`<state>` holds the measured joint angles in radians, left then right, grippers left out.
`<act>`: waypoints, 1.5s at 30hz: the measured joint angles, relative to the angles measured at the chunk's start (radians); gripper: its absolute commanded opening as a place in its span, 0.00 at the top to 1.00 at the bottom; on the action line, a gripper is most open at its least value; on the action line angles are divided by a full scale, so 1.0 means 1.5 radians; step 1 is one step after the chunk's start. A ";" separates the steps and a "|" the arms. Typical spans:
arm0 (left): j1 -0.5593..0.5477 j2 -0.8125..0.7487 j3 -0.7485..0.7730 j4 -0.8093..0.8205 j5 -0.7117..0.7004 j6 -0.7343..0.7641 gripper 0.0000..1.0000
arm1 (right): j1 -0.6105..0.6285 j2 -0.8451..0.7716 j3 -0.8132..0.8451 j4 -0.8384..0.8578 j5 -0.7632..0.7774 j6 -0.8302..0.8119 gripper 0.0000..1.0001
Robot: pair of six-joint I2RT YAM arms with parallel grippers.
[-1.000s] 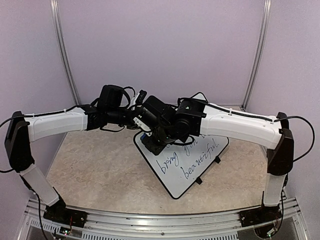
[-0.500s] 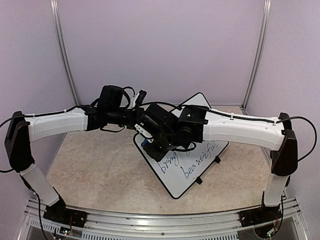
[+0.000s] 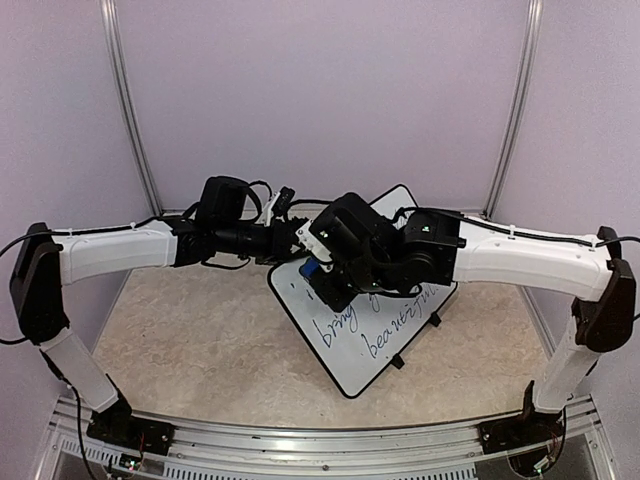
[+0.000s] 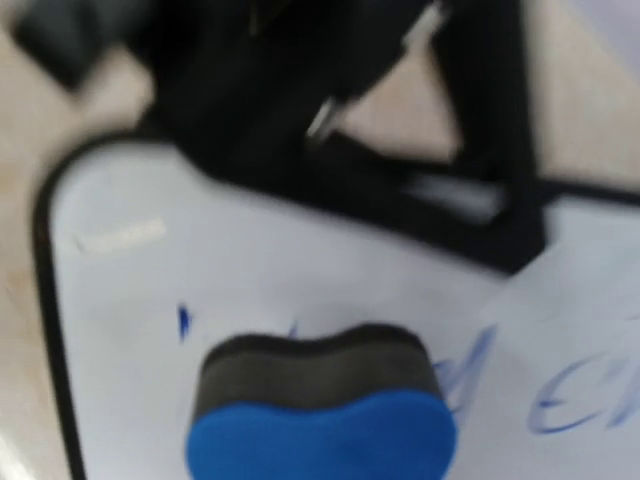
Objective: Erase the whiteboard
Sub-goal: Erase the whiteboard at the center of the board, then pass from the right arm to the left
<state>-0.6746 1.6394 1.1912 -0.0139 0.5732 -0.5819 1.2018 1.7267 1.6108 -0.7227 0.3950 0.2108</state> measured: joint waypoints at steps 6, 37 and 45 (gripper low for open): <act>0.010 -0.013 -0.003 0.025 0.003 -0.010 0.41 | -0.001 -0.106 -0.080 0.110 -0.002 -0.011 0.73; -0.109 -0.208 0.040 -0.103 0.069 0.288 0.07 | -0.011 -0.329 -0.288 0.335 -0.330 -0.092 0.71; -0.137 -0.208 0.041 -0.106 0.074 0.320 0.09 | -0.012 -0.328 -0.292 0.325 -0.349 -0.095 0.71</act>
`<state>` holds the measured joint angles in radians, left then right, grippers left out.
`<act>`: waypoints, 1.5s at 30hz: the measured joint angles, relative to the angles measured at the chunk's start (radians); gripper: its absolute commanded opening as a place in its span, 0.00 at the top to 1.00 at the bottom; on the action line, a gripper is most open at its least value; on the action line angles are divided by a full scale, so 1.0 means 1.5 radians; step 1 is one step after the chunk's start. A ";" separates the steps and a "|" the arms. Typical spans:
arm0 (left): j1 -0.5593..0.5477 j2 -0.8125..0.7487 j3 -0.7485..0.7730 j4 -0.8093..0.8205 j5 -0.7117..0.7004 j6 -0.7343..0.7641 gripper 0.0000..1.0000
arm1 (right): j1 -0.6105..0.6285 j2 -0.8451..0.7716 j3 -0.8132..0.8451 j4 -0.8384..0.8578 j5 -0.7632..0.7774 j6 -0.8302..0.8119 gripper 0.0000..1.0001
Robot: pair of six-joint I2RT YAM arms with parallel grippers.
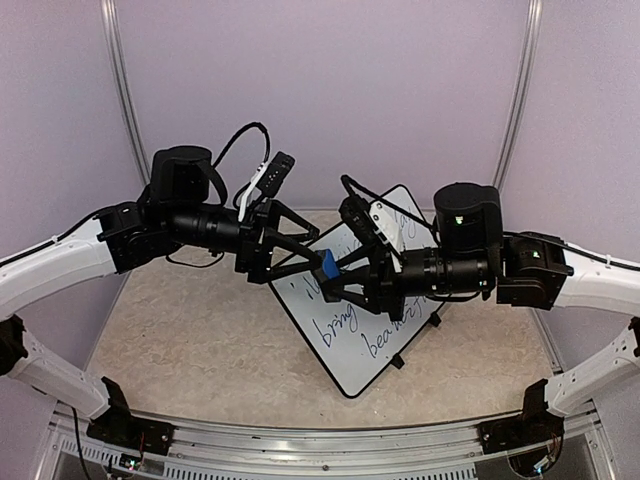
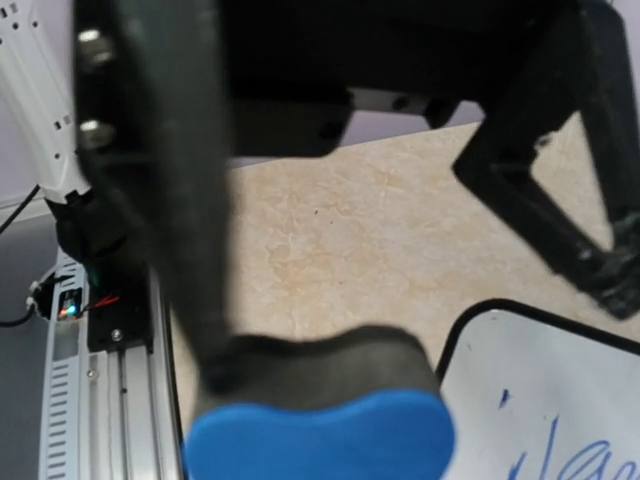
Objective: Erase the whiteboard
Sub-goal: Pass from the right arm to the left
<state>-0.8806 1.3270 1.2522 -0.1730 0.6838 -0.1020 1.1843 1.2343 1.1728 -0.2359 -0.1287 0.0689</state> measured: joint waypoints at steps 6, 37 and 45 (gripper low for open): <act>-0.009 -0.002 0.000 -0.003 0.025 0.014 0.10 | -0.022 0.000 -0.002 0.002 -0.003 0.005 0.71; -0.018 -0.003 0.000 -0.006 0.004 0.034 0.17 | -0.063 0.036 -0.003 0.017 -0.153 0.042 0.71; -0.018 -0.003 0.000 -0.014 -0.004 0.039 0.14 | -0.063 0.036 -0.002 0.018 -0.157 0.042 0.71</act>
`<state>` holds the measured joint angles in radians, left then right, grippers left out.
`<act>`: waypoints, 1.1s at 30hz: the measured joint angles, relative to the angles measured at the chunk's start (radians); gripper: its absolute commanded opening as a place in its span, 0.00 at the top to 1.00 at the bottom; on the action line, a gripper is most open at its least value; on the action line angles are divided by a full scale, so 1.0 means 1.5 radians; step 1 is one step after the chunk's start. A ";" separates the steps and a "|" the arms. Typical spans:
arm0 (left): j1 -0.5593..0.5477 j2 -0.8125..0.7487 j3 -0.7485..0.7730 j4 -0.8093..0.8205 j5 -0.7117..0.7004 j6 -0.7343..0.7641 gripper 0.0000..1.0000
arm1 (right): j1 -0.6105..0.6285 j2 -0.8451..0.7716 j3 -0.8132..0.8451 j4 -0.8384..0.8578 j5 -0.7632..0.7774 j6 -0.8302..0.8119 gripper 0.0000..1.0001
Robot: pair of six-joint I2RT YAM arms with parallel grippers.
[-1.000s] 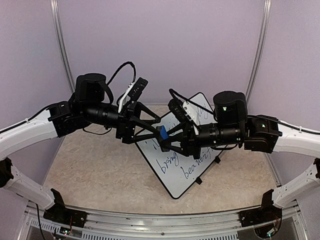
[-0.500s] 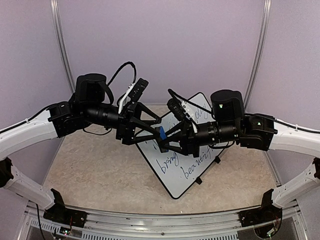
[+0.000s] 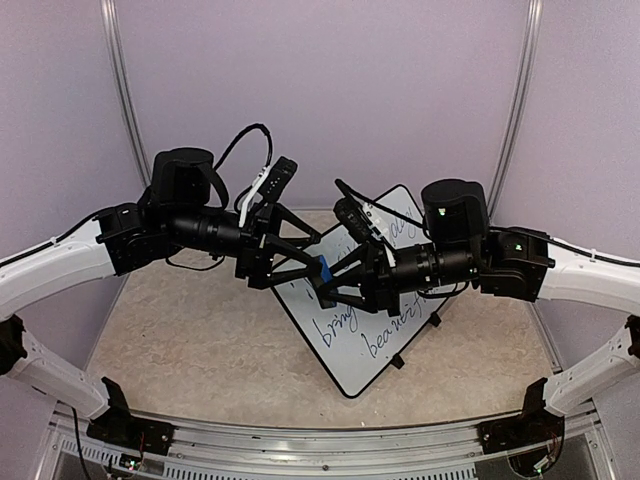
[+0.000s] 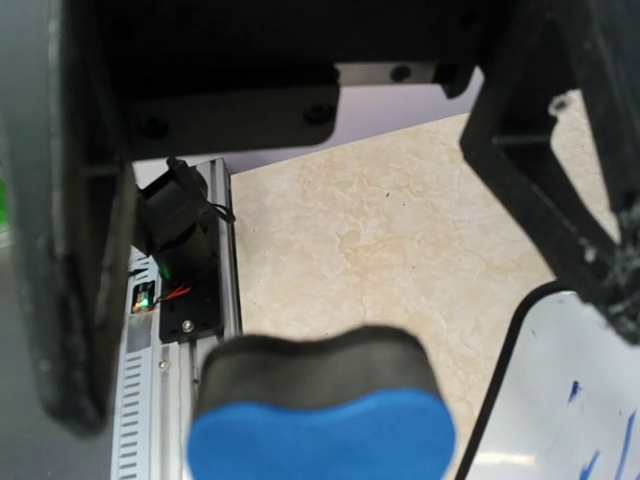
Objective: Erase the whiteboard
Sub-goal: Pass from the right arm to the left
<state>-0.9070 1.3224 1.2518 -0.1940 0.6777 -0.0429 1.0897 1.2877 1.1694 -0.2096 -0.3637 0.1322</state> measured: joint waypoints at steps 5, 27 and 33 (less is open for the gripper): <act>0.000 0.000 0.000 -0.001 0.008 0.001 0.13 | -0.003 0.000 0.000 0.000 0.000 0.000 0.71; -0.003 0.012 -0.002 -0.008 0.014 -0.001 0.52 | -0.009 -0.004 0.000 0.016 -0.009 0.008 0.59; 0.001 0.011 -0.029 0.036 0.011 -0.025 0.57 | -0.009 -0.012 -0.022 0.058 -0.008 0.016 0.43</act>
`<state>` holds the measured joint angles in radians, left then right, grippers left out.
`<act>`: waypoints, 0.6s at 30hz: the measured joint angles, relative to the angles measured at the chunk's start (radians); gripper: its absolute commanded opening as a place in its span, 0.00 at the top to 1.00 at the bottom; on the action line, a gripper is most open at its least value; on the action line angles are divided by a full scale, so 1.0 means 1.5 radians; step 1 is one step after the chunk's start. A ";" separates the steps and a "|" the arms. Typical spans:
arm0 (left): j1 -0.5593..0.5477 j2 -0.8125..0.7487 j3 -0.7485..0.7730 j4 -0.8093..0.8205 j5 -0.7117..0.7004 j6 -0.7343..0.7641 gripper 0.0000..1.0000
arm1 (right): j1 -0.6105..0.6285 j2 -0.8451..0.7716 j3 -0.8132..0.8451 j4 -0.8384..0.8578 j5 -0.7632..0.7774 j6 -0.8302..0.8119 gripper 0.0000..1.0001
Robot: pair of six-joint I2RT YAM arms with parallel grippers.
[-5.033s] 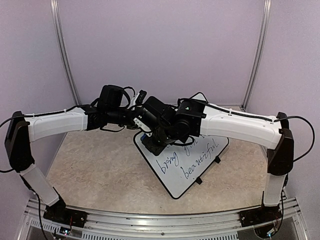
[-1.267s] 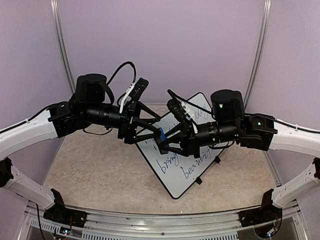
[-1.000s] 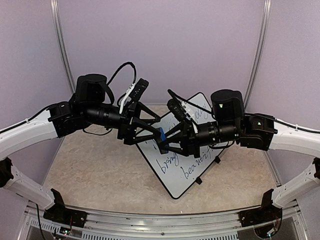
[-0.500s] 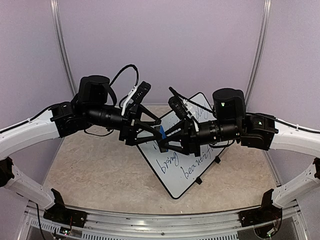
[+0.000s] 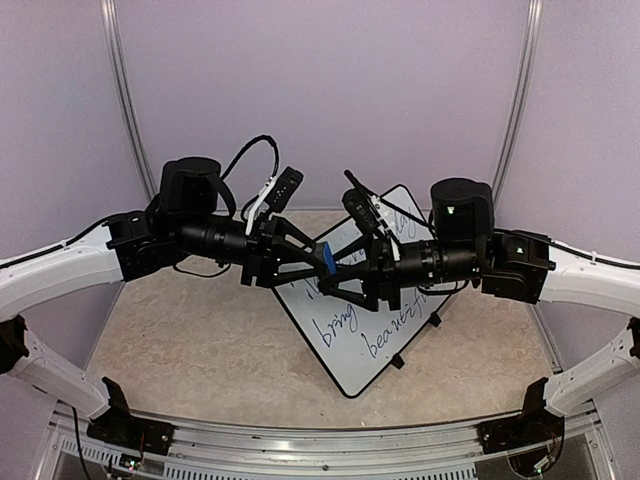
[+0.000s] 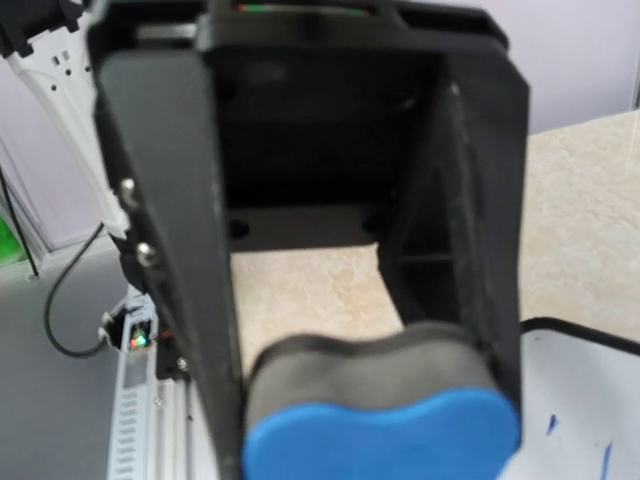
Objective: Erase the whiteboard
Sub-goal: Pass from the right arm to the left, then pass from the left arm to the right
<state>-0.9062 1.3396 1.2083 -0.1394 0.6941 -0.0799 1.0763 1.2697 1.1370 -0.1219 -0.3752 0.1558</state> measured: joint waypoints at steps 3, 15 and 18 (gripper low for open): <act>0.009 -0.002 -0.021 0.033 0.006 -0.025 0.60 | -0.001 -0.008 -0.030 0.041 -0.002 0.006 0.37; 0.031 -0.018 -0.065 0.148 0.040 -0.104 0.71 | -0.008 -0.023 -0.077 0.151 -0.003 0.022 0.39; 0.032 -0.018 -0.070 0.159 0.044 -0.109 0.71 | -0.012 -0.022 -0.077 0.154 -0.005 0.030 0.40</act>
<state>-0.8585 1.3128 1.1038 0.0994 0.7601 -0.2432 1.0584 1.2362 1.0214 0.1085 -0.3824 0.2008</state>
